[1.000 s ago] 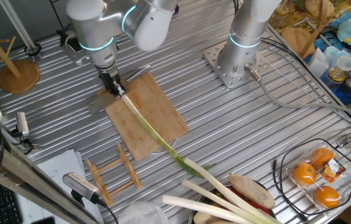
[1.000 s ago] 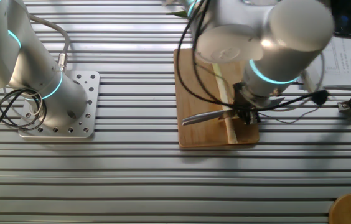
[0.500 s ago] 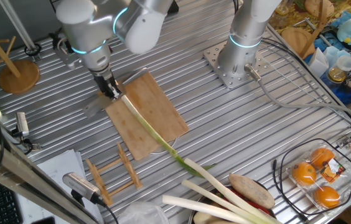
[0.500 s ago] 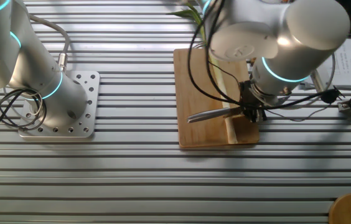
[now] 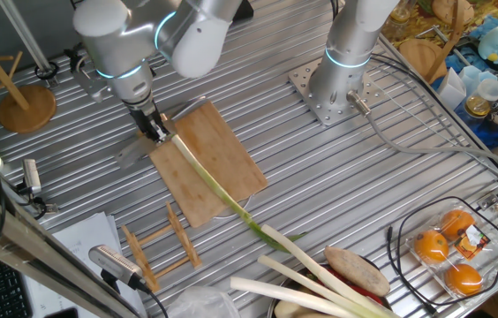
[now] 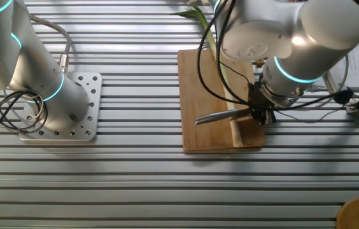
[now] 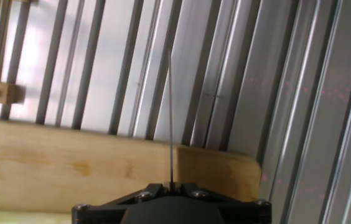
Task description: Chop the scallions
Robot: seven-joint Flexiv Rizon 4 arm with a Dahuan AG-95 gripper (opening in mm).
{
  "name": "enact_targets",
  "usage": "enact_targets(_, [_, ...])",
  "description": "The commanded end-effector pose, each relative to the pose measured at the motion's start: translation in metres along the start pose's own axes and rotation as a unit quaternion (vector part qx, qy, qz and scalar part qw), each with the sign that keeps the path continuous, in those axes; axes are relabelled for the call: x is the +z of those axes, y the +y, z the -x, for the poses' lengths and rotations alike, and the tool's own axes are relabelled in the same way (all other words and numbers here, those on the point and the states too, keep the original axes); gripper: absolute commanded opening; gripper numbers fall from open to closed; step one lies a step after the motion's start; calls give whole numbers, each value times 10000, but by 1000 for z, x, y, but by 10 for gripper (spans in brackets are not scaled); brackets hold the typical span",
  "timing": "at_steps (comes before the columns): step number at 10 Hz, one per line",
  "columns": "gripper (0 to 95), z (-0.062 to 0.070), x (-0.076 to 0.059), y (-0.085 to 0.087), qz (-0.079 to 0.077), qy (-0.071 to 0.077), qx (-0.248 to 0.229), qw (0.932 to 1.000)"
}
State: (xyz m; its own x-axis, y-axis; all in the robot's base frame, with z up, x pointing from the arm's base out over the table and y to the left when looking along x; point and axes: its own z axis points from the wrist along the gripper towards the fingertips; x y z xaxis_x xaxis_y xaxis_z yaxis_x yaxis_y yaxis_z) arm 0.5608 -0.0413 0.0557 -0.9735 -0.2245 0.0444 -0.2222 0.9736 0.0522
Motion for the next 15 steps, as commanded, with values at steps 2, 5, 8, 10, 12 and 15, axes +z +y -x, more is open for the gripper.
enact_targets(2, [0, 0, -13, 3, -104, 108, 36, 9999])
enact_targets(5, [0, -5, -32, 10, -278, 82, 237, 9993])
enact_targets(8, [0, -9, -46, 17, -336, 85, 465, 9983])
enact_targets(10, [0, -11, -52, 20, -363, 29, 512, 9980])
enact_targets(12, [0, -12, -56, 23, -402, -161, 540, 9976])
enact_targets(15, [0, -16, -64, 28, -395, -246, 576, 9973])
